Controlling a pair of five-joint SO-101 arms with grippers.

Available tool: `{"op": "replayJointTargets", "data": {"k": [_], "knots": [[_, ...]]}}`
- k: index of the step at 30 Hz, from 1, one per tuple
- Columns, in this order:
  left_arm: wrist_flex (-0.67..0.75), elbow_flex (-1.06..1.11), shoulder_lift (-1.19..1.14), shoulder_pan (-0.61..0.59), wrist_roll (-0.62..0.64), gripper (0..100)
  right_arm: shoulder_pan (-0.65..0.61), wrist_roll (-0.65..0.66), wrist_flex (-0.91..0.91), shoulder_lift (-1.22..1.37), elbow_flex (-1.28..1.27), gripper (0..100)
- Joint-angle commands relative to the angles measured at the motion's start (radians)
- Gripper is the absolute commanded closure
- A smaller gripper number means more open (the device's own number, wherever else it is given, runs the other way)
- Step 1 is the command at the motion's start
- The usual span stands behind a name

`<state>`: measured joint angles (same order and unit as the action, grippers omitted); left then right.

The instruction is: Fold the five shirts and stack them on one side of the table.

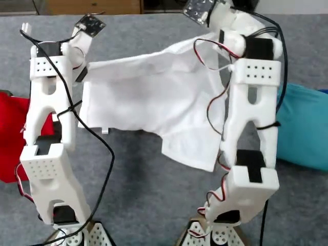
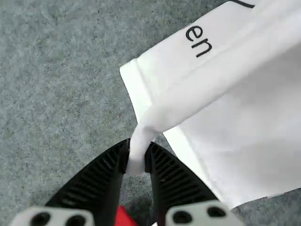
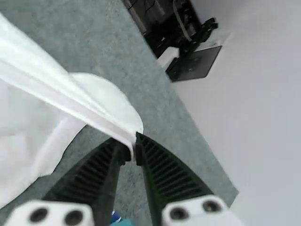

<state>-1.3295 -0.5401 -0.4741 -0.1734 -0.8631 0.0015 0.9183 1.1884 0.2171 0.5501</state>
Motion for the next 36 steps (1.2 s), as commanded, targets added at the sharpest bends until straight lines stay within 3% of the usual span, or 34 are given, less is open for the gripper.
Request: {"op": "replayJointTargets", "data": {"k": [1,5,12,22,29,36], "knots": [[-0.101,-0.003,0.015,-0.031,-0.068,98,0.021,-0.012,0.176,-0.093,0.048,99.6],[-0.233,0.038,0.012,-0.035,-0.167,98,0.022,-0.012,0.374,-0.124,0.048,99.6],[-0.224,0.146,0.012,-0.038,-0.178,98,0.044,-0.025,0.600,-0.133,0.036,99.6],[-0.132,0.180,0.012,-0.068,-0.176,98,0.065,-0.032,0.583,-0.360,-0.446,99.6],[-0.130,0.169,-0.061,-0.066,-0.172,98,0.068,-0.037,0.400,-0.489,-0.819,99.6],[-0.129,0.167,-0.122,-0.068,-0.170,98,0.070,-0.051,0.315,-0.509,-0.984,99.6]]}}
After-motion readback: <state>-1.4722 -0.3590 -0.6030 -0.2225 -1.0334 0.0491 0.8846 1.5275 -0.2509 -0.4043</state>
